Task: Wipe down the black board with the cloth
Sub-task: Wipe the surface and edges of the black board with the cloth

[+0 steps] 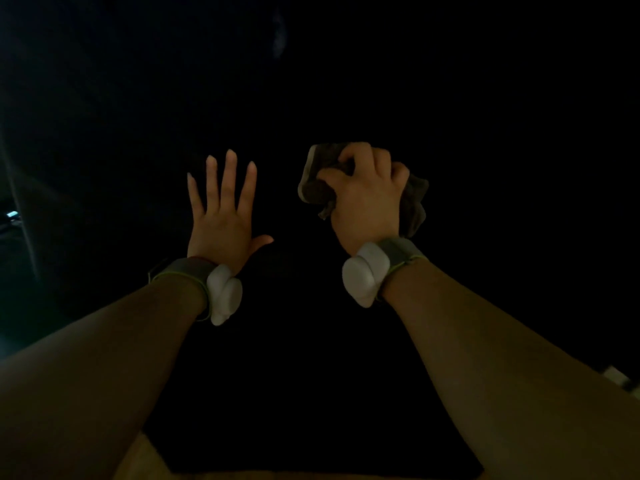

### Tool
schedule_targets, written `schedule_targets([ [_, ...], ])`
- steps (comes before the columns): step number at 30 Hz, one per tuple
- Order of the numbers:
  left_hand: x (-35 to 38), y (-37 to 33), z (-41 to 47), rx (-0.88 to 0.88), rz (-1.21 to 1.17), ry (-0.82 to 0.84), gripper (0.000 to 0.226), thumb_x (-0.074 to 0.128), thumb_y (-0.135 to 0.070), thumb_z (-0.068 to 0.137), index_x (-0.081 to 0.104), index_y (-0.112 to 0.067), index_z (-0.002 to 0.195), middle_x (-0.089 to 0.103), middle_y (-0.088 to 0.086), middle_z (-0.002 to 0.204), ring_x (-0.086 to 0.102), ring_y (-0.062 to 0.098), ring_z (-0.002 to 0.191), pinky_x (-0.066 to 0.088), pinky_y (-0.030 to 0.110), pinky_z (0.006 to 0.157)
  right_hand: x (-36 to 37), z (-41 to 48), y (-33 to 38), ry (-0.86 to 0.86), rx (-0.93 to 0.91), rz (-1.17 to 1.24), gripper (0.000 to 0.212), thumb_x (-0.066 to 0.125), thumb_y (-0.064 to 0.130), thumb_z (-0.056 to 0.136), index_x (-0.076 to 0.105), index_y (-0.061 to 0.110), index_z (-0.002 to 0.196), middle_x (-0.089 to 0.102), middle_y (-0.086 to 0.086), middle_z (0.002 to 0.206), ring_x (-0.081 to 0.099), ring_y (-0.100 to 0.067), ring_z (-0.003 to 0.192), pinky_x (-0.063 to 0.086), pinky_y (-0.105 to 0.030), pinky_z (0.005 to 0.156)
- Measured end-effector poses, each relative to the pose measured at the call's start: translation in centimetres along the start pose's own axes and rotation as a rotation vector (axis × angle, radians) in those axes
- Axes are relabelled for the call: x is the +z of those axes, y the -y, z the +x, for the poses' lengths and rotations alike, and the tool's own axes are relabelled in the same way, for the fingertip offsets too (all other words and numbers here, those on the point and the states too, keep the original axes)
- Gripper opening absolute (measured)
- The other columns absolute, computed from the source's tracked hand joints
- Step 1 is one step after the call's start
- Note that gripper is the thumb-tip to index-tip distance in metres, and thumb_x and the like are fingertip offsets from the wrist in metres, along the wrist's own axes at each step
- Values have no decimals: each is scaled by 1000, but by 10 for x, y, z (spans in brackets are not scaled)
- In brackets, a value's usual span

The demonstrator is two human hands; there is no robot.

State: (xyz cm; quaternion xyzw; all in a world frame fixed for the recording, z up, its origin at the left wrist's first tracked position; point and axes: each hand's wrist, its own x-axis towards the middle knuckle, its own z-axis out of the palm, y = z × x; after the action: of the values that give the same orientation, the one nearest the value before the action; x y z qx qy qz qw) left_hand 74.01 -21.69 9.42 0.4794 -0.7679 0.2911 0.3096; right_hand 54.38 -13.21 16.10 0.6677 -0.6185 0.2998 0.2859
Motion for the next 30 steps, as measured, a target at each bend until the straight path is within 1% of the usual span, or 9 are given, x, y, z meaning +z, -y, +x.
schedule_targets([
  [8, -1, -4, -10, -7, -67, -37, 104, 59, -55, 74, 3, -14, 151, 1, 20, 155, -1, 42, 142, 2, 62, 110, 39, -49, 11, 165, -98, -16, 23, 68, 15, 78, 71, 24, 99, 60, -2, 111, 44, -25, 108, 24, -42, 89],
  [11, 9, -7, -35, 7, -101, -20, 92, 46, -61, 81, 9, -13, 150, 3, 19, 156, 0, 39, 143, 4, 61, 112, 45, -54, 12, 108, -71, 83, 27, 81, 4, 59, 74, 15, 83, 65, -8, 94, 52, -28, 96, 36, -49, 81],
  [14, 22, -8, -60, 5, -97, 20, 91, 36, -67, 81, 13, -12, 150, 3, 17, 156, 0, 38, 143, 2, 60, 111, 52, -56, 12, -9, -74, 134, 31, 81, 3, 56, 71, 16, 81, 62, -9, 91, 40, -25, 92, 43, -51, 77],
  [17, 33, -13, -61, -3, -62, 24, 102, 59, -62, 74, 13, -9, 149, 5, 23, 154, 2, 45, 140, 3, 66, 108, 58, -66, 10, 36, -126, 126, 22, 69, 18, 81, 67, 24, 103, 56, -8, 111, 33, -26, 104, 37, -49, 91],
  [19, 37, -15, -59, -8, -28, 26, 114, 74, -53, 64, 12, -8, 148, 7, 27, 153, 5, 49, 139, 4, 69, 106, 60, -73, 11, 124, -167, 100, 21, 73, 20, 82, 72, 24, 103, 59, -10, 114, 30, -25, 107, 37, -52, 94],
  [21, 40, -13, -58, -7, -21, 24, 116, 74, -53, 64, 9, -8, 149, 6, 27, 153, 4, 50, 138, 3, 70, 105, 51, -68, 12, 0, -81, 145, 16, 79, 21, 74, 75, 24, 89, 66, -9, 102, 34, -24, 99, 45, -48, 89],
  [23, 44, -9, -59, -2, -28, 21, 111, 61, -61, 69, 6, -9, 150, 2, 24, 154, 0, 48, 139, 0, 68, 106, 37, -56, 15, -61, 1, 136, 17, 65, 28, 84, 72, 29, 99, 63, -6, 111, 39, -22, 105, 37, -37, 93],
  [26, 47, -8, -58, 8, -36, 34, 103, 39, -67, 74, 0, -10, 150, -3, 21, 155, -7, 44, 140, -7, 64, 108, 19, -33, 9, -300, -11, 223, 23, 67, 15, 80, 74, 19, 101, 64, -19, 110, 36, -31, 106, 39, -52, 85],
  [30, 50, -6, -59, 17, -31, 24, 102, 36, -68, 75, -1, -10, 150, -4, 20, 155, -5, 45, 140, -9, 62, 108, 36, -28, 18, -368, 48, 228, 16, 70, 14, 80, 74, 15, 95, 65, -22, 106, 38, -31, 106, 45, -62, 80],
])
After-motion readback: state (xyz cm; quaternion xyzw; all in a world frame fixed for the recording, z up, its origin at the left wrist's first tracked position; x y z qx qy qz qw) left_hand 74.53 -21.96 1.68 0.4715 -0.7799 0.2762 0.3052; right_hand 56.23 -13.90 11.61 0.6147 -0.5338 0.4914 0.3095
